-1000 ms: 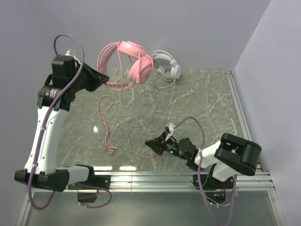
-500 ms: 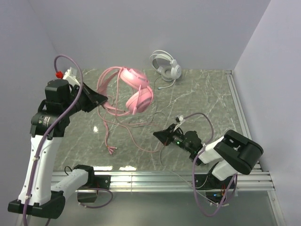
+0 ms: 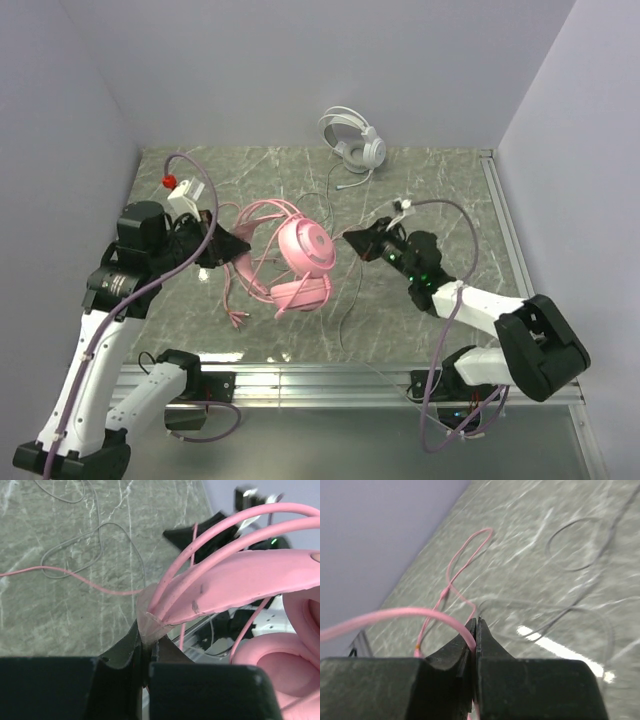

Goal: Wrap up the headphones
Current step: Wrap the headphone cable with the right arm

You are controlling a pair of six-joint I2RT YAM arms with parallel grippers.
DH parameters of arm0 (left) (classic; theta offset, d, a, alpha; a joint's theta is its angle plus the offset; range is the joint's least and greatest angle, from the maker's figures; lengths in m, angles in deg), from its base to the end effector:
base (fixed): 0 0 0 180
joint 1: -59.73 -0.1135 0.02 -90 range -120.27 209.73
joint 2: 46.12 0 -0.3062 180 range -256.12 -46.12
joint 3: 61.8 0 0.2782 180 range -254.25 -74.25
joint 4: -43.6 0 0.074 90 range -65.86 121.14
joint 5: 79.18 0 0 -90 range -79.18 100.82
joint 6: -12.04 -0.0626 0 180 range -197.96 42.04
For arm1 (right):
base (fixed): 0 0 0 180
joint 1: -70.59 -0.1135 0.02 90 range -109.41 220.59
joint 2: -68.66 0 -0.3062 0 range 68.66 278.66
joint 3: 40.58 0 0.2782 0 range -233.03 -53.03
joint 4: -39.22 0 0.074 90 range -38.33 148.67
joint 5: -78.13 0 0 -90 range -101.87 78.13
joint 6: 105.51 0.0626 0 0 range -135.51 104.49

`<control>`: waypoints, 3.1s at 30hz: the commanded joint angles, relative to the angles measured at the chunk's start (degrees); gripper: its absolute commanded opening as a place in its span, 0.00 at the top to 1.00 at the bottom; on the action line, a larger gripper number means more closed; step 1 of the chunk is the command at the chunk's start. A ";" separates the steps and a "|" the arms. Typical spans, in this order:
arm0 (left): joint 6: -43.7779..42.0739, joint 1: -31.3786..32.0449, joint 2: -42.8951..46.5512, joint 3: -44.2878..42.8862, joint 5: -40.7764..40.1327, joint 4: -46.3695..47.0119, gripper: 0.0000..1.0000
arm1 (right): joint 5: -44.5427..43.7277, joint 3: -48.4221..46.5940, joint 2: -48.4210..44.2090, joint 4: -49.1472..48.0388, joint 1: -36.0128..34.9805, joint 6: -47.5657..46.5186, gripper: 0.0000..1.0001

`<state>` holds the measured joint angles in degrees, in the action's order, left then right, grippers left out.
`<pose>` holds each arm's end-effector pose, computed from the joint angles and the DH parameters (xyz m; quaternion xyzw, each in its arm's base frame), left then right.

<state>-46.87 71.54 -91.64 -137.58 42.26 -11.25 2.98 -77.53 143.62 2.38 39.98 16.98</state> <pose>0.1515 -0.0650 0.4191 0.0087 0.8231 -0.4024 0.4007 0.2451 0.1636 0.2351 -0.0788 0.7097 0.4418 0.5431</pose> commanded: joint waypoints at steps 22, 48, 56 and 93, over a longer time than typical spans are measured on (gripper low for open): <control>8.27 2.86 -2.20 -3.10 -31.26 8.83 1.00 | 5.55 5.77 -11.85 10.52 14.44 6.63 1.00; 16.81 2.86 -4.76 -14.02 8.88 15.05 1.00 | 8.79 3.84 3.26 4.65 13.38 7.76 1.00; 12.95 3.04 -3.26 -7.95 19.10 16.64 1.00 | 9.59 0.68 3.01 6.75 13.30 7.07 1.00; -15.53 44.61 -22.42 -15.50 -78.88 -0.31 1.00 | 11.08 -41.95 -11.32 61.77 14.97 -12.72 1.00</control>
<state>-60.90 114.91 -114.11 -148.21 -23.92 -12.32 14.26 -116.12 135.20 62.16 55.08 5.57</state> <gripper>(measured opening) 0.070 0.037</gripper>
